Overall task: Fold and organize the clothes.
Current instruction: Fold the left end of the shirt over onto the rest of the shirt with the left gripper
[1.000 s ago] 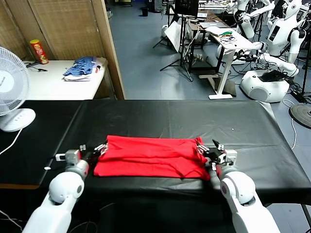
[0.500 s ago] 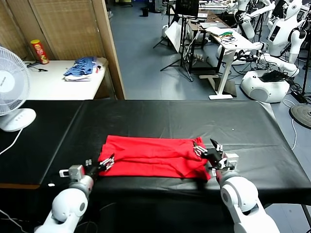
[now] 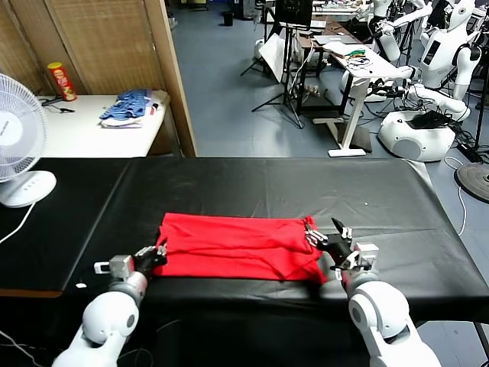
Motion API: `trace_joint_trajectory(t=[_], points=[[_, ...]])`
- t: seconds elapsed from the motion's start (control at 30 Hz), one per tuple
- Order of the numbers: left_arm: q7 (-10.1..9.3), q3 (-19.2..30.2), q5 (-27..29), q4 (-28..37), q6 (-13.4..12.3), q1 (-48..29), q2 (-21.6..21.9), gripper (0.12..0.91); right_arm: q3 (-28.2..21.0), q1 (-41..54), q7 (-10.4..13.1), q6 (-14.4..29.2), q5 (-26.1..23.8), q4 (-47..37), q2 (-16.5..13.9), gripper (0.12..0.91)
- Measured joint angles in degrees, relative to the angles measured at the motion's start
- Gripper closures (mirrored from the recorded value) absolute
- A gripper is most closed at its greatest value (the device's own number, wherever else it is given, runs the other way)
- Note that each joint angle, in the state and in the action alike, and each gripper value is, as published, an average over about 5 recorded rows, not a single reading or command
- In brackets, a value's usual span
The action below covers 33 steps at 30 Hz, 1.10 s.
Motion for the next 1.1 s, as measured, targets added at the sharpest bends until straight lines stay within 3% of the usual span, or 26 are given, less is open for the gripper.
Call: trace_joint_trajectory(t=[0.2, 0.37, 0.5, 0.67, 0.87, 1.1], points=[[0.69, -3.27, 10.23, 1.74, -2.0, 1.39, 5.33, 0.869, 0.35, -0.62, 0.25, -0.1, -0.3, 0.61, 0.63, 0.227], [0.46, -6.93, 13.91, 2.19, -2.73, 3.13, 11.54, 0.869, 0.2, -0.98, 0.26, -0.05, -1.23, 0.74, 1.32, 0.227], [-0.28, -7.56, 13.1, -0.14, -2.68, 4.46, 12.7, 0.869, -0.04, -1.45, 0.21, 0.12, -2.05, 1.04, 1.74, 0.227], [-1.45, -3.67, 7.37, -5.77, -1.41, 4.43, 8.75, 0.869, 0.11, -2.34, 0.17, 0.15, -2.96, 1.6, 1.91, 0.227], [-4.83, 5.15, -0.71, -10.33, 2.48, 1.43, 1.23, 0.869, 0.95, -3.47, 0.18, 0.25, -3.3, 1.85, 2.02, 0.227], [-6.07, 12.67, -4.52, -9.8, 2.76, -2.98, -6.38, 0.869, 1.22, -3.89, 0.2, 0.27, -3.7, 1.9, 2.38, 0.227]])
